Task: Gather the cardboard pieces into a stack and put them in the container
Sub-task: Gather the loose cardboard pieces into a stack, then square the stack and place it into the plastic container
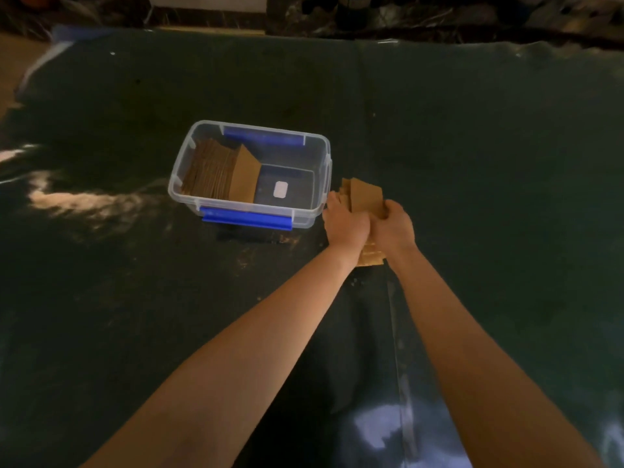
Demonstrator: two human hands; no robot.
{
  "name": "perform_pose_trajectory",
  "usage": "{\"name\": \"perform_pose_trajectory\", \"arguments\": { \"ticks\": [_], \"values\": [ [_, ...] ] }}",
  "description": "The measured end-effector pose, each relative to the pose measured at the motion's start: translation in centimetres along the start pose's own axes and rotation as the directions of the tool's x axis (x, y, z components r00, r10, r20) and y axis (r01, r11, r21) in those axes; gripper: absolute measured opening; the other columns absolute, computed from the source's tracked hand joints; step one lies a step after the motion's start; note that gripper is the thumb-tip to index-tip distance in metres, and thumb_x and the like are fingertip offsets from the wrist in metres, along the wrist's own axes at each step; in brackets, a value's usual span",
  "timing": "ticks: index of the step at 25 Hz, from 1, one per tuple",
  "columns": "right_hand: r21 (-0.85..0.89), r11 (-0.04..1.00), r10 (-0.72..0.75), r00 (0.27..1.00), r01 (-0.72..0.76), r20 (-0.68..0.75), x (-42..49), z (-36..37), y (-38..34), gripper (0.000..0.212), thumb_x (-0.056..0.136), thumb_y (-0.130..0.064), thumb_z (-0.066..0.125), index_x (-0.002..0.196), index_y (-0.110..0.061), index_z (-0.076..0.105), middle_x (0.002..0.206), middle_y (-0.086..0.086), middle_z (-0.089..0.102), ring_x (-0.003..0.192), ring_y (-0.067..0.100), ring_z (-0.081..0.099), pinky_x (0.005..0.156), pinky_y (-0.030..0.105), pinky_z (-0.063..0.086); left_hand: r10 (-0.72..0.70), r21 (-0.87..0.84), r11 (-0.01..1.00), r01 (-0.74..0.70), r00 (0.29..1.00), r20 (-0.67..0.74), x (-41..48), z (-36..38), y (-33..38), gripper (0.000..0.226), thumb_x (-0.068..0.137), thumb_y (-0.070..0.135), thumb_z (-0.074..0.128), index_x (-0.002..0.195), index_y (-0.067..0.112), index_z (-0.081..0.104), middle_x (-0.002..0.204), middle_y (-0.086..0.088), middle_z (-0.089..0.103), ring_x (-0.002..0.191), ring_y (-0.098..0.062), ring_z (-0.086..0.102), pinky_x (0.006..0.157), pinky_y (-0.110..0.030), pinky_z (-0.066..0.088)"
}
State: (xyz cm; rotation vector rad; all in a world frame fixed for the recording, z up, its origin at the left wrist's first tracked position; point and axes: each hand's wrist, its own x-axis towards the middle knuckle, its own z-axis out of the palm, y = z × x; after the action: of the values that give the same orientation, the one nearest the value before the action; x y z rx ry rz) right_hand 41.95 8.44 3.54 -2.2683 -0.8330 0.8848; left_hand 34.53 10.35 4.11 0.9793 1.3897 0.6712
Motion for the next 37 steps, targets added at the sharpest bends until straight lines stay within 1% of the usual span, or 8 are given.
{"name": "perform_pose_trajectory", "arguments": {
  "ticks": [7, 13, 17, 23, 26, 28, 31, 37],
  "values": [
    [-0.186, 0.982, -0.016, 0.997, 0.031, 0.077, 4.2, 2.2, 0.5, 0.059, 0.092, -0.028, 0.052, 0.142, -0.011, 0.027, 0.139, 0.017, 0.043, 0.126, 0.036, 0.043, 0.096, 0.046, 0.043, 0.043, 0.392, 0.919, -0.028, 0.999, -0.03, 4.2, 1.3, -1.9, 0.068, 0.091, 0.027, 0.049, 0.145, 0.017, 0.009, 0.146, -0.013, 0.032, 0.131, -0.036, 0.034, 0.105, -0.049, 0.032],
    [-0.001, 1.0, 0.014, 0.994, -0.013, 0.109, 4.2, 1.7, 1.1, 0.059, 0.092, -0.027, 0.051, 0.144, -0.016, 0.025, 0.141, 0.01, 0.045, 0.124, 0.03, 0.047, 0.097, 0.041, 0.044, -0.156, 0.149, 0.975, 0.163, 0.986, -0.055, 4.4, 1.3, -2.0, 0.062, 0.083, 0.024, 0.062, 0.135, 0.009, 0.03, 0.132, -0.015, 0.046, 0.112, -0.029, 0.049, 0.094, -0.042, 0.044],
    [0.248, 0.963, 0.067, 0.984, -0.108, 0.167, 1.2, 0.3, 2.4, 0.055, 0.093, -0.026, 0.049, 0.143, -0.014, 0.031, 0.141, 0.009, 0.045, 0.124, 0.026, 0.048, 0.105, 0.042, 0.041, 0.0, 0.18, 0.984, -0.01, 0.999, 0.054, 1.1, 0.9, -2.5, 0.035, 0.085, 0.029, 0.058, 0.117, 0.018, 0.051, 0.116, -0.006, 0.058, 0.102, -0.023, 0.055, 0.087, -0.035, 0.043],
    [0.36, 0.926, 0.022, 0.965, -0.118, 0.261, -8.7, 1.8, 5.8, 0.047, 0.087, -0.026, 0.06, 0.13, -0.009, 0.047, 0.129, 0.012, 0.058, 0.118, 0.028, 0.055, 0.101, 0.046, 0.045, 0.254, 0.529, 0.765, -0.368, 0.926, 0.278, -5.8, -7.5, -4.7, 0.022, 0.081, 0.033, 0.06, 0.101, 0.023, 0.059, 0.085, 0.007, 0.065, 0.072, 0.0, 0.057, 0.071, -0.014, 0.042],
    [0.242, 0.97, -0.105, 0.958, 0.039, 0.267, -10.6, 3.2, 5.8, 0.078, 0.084, -0.023, 0.065, 0.147, -0.019, 0.019, 0.149, 0.001, 0.035, 0.136, 0.018, 0.034, 0.113, 0.036, 0.029, 0.246, 0.803, 0.441, -0.4, 0.915, 0.321, -7.2, -13.4, -5.7, 0.052, 0.08, 0.03, 0.06, 0.129, 0.026, 0.042, 0.113, 0.004, 0.058, 0.103, -0.008, 0.049, 0.091, -0.025, 0.038],
    [0.209, 0.966, -0.219, 0.905, 0.15, 0.365, -11.0, 4.6, 5.3, 0.082, 0.085, -0.024, 0.064, 0.148, -0.027, 0.011, 0.153, -0.005, 0.028, 0.14, 0.012, 0.025, 0.112, 0.031, 0.022, 0.252, 0.847, 0.339, -0.41, 0.907, 0.338, -7.5, -16.2, -6.1, 0.063, 0.081, 0.029, 0.059, 0.137, 0.027, 0.032, 0.125, 0.002, 0.052, 0.116, -0.015, 0.042, 0.098, -0.031, 0.035],
    [0.215, 0.949, -0.307, 0.841, 0.232, 0.446, -11.4, 7.0, 4.7, 0.08, 0.087, -0.02, 0.059, 0.148, -0.03, 0.008, 0.154, -0.007, 0.026, 0.139, 0.009, 0.026, 0.111, 0.028, 0.023, 0.317, 0.822, 0.261, -0.506, 0.849, 0.422, -7.2, -18.4, -7.1, 0.067, 0.082, 0.027, 0.058, 0.141, 0.027, 0.025, 0.129, 0.002, 0.051, 0.119, -0.014, 0.04, 0.1, -0.032, 0.032],
    [0.325, 0.902, -0.41, 0.803, 0.286, 0.432, -12.3, 9.0, 6.0, 0.075, 0.085, -0.005, 0.061, 0.144, -0.028, 0.021, 0.144, -0.011, 0.036, 0.13, 0.003, 0.039, 0.112, 0.034, 0.035, 0.439, 0.779, 0.274, -0.564, 0.794, 0.42, -7.7, -18.6, -10.4, 0.083, 0.077, 0.03, 0.061, 0.143, 0.03, 0.012, 0.128, 0.003, 0.05, 0.119, -0.013, 0.042, 0.098, -0.03, 0.029]
  ]
}}
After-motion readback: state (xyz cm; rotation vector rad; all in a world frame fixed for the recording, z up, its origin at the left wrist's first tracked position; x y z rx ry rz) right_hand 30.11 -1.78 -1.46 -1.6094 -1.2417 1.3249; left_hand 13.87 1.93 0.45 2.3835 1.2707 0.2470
